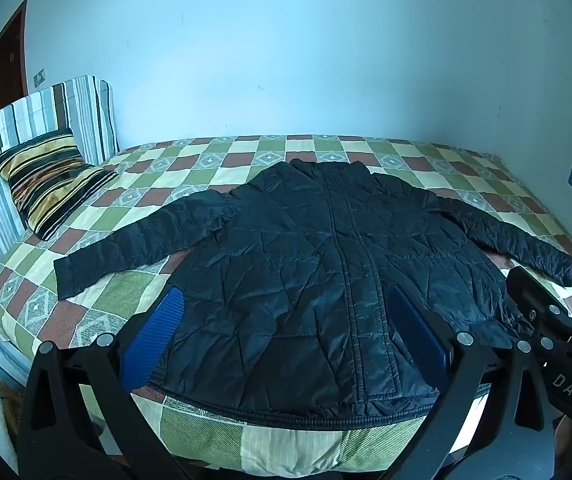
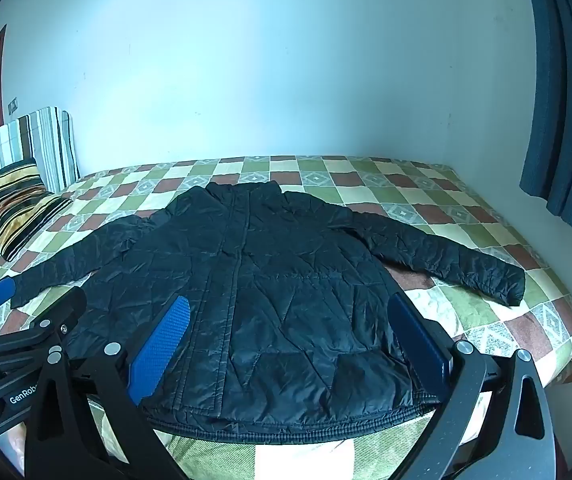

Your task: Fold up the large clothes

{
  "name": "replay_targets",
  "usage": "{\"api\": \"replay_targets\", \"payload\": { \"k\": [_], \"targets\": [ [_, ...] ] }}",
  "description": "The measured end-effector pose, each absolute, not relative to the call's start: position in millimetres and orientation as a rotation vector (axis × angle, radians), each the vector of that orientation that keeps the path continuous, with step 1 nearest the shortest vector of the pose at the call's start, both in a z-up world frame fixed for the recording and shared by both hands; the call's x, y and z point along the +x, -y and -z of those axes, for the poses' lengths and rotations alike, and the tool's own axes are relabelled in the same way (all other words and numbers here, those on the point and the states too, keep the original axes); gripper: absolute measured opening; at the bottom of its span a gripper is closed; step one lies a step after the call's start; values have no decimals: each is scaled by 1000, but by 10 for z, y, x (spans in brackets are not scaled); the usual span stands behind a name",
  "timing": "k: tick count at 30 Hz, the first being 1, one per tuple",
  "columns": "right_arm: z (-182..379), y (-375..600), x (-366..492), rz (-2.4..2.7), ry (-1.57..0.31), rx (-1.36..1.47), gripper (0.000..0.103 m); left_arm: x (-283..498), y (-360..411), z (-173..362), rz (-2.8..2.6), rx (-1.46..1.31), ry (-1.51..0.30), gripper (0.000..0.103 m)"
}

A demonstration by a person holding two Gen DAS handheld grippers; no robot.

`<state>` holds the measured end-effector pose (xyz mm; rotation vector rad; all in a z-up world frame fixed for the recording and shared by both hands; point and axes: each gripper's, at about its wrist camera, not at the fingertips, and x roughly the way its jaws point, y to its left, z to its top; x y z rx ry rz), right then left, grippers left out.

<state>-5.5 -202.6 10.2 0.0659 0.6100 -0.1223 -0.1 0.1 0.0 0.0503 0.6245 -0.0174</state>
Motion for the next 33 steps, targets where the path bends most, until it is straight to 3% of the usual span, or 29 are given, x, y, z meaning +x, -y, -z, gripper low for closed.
{"api": "replay_targets", "payload": {
  "k": [33],
  "targets": [
    [-108, 2027, -55, 123, -615, 68, 98, 23, -32, 4, 16, 45, -634, 101]
  ]
}}
